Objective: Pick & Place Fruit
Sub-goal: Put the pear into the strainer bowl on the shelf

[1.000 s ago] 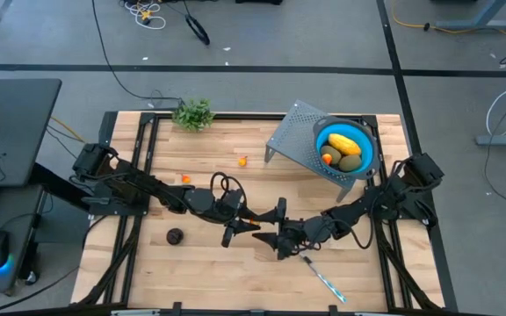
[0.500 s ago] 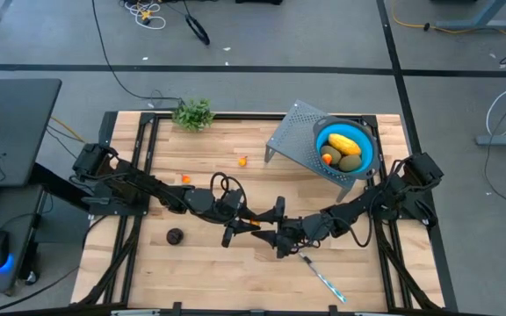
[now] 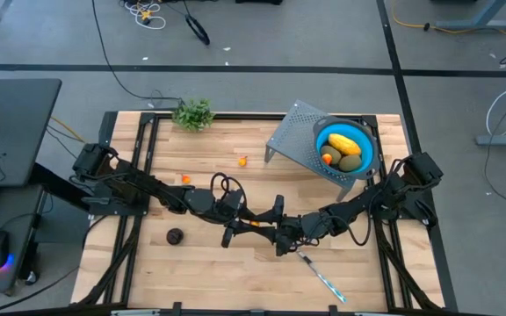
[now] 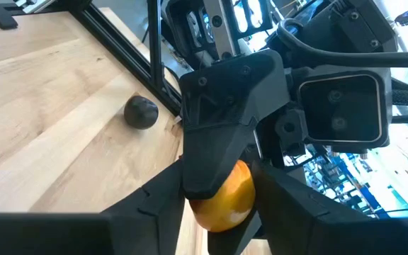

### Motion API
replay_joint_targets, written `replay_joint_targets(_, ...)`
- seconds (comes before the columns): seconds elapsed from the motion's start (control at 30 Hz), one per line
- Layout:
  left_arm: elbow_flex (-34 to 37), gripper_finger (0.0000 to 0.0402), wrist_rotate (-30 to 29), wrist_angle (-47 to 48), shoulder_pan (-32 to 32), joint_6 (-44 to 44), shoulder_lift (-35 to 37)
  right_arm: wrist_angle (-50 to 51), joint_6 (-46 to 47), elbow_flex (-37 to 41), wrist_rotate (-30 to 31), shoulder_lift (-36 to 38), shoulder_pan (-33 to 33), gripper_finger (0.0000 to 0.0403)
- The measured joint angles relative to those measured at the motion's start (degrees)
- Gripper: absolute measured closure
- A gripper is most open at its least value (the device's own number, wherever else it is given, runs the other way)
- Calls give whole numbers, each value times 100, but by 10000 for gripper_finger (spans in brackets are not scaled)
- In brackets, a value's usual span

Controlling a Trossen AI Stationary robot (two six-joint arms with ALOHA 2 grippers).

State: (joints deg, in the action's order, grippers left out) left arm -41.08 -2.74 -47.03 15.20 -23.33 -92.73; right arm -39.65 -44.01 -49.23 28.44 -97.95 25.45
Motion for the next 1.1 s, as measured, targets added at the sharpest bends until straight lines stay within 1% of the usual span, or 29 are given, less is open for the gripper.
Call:
replay_joint_targets(0.23,0,262,-33,-9,1,-2,0,2,-4,0,-2,0,1,249)
replay_joint_targets(0.33,0,251,-89,-13,2,-2,0,15,73,0,1,0,1,250)
replay_joint_targets(0.43,0,229,-126,-45,-2,0,0,102,153,0,-4,0,1,250)
replay_joint_targets(0.6,0,177,-128,-55,-2,-2,5,128,155,0,-12,0,3,250)
replay_joint_targets(0.77,0,128,-18,-47,-2,121,210,183,155,0,41,0,70,250)
replay_joint_targets(0.9,-2,100,73,210,13,324,486,216,150,0,490,0,164,250)
replay_joint_targets(1.0,-2,87,-84,577,24,450,585,177,21,0,905,62,263,250)
replay_joint_targets(1.1,-2,84,-358,863,22,587,599,171,3,0,1357,145,388,250)
